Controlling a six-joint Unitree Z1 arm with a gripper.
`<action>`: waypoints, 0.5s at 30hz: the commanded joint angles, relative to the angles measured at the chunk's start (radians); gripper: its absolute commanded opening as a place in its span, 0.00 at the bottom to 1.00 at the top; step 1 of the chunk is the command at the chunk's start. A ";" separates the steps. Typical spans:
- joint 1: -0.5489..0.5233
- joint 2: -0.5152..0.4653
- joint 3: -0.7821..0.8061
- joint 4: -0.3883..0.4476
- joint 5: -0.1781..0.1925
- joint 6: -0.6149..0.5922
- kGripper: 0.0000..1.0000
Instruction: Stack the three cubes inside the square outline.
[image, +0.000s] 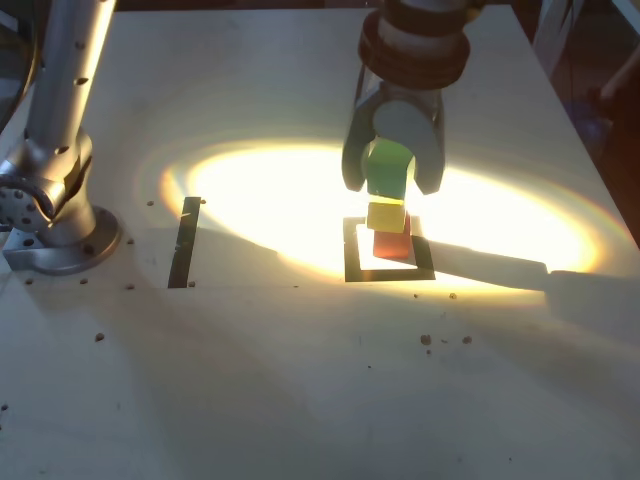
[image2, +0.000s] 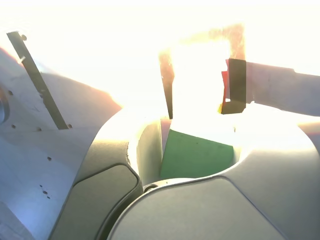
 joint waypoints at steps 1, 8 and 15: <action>0.000 0.008 -0.005 -0.002 0.001 -0.002 0.25; 0.011 0.019 -0.006 -0.002 0.015 0.001 0.27; 0.017 0.026 0.002 0.000 0.026 0.002 0.33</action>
